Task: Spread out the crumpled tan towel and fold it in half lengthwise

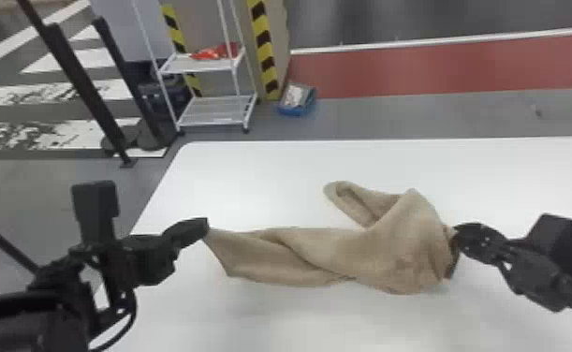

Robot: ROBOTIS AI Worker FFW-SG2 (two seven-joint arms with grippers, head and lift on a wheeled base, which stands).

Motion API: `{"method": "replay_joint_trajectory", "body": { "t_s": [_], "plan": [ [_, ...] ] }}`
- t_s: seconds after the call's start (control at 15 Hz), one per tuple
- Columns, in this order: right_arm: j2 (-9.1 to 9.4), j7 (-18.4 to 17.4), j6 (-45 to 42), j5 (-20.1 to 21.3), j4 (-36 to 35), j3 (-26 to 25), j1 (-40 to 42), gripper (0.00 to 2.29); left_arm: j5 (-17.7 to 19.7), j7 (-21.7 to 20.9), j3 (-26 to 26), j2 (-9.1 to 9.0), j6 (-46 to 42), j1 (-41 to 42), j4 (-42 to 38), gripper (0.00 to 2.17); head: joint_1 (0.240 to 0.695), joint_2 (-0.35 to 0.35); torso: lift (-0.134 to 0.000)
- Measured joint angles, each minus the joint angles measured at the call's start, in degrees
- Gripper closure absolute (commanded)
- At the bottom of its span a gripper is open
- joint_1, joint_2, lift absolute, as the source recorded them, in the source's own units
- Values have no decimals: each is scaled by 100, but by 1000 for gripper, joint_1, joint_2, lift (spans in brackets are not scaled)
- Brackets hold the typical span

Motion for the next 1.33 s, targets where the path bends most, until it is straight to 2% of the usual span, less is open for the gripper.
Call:
{"method": "replay_joint_trajectory", "body": {
  "t_s": [0.2, 0.47, 0.6, 0.8, 0.87, 0.93, 1.0, 1.07, 1.13, 1.33],
  "plan": [
    [0, 190, 103, -224, -542, -506, -145, 1953, 19, -71, 260, 26, 156, -261, 21, 2142, 695, 189, -124],
    [0, 661, 354, -125, -957, -866, -485, 1953, 8, -163, 496, 43, 273, -456, 121, 2142, 695, 165, -124],
    [-7, 1001, 342, 228, -908, -833, -523, 1953, -9, -183, 518, 43, 269, -438, 249, 2142, 695, 168, -124],
    [-104, 1387, 199, 1185, -480, -578, -488, 1939, -121, -188, 493, 46, 268, -461, 617, 2142, 695, 184, -124],
    [-169, 1451, 174, 1430, -367, -550, -480, 1804, -188, -208, 490, 55, 268, -510, 747, 2142, 695, 182, -124],
    [-219, 1470, 170, 1529, -317, -547, -461, 1470, -240, -223, 489, 66, 268, -557, 845, 2142, 695, 178, -124],
    [-256, 1467, 183, 1545, -302, -574, -423, 775, -298, -230, 489, 74, 268, -607, 948, 2142, 695, 176, -124],
    [-270, 1442, 220, 1489, -303, -622, -374, 211, -338, -229, 488, 85, 268, -655, 1047, 2142, 695, 174, -124],
    [-273, 1412, 255, 1417, -309, -664, -335, 97, -368, -224, 478, 89, 268, -700, 1132, 2142, 695, 173, -124],
    [-280, 1410, 286, 1333, -317, -830, -249, 120, -689, -220, 266, 95, 268, -1022, 1476, 2142, 695, 153, -124]
  ]
}}
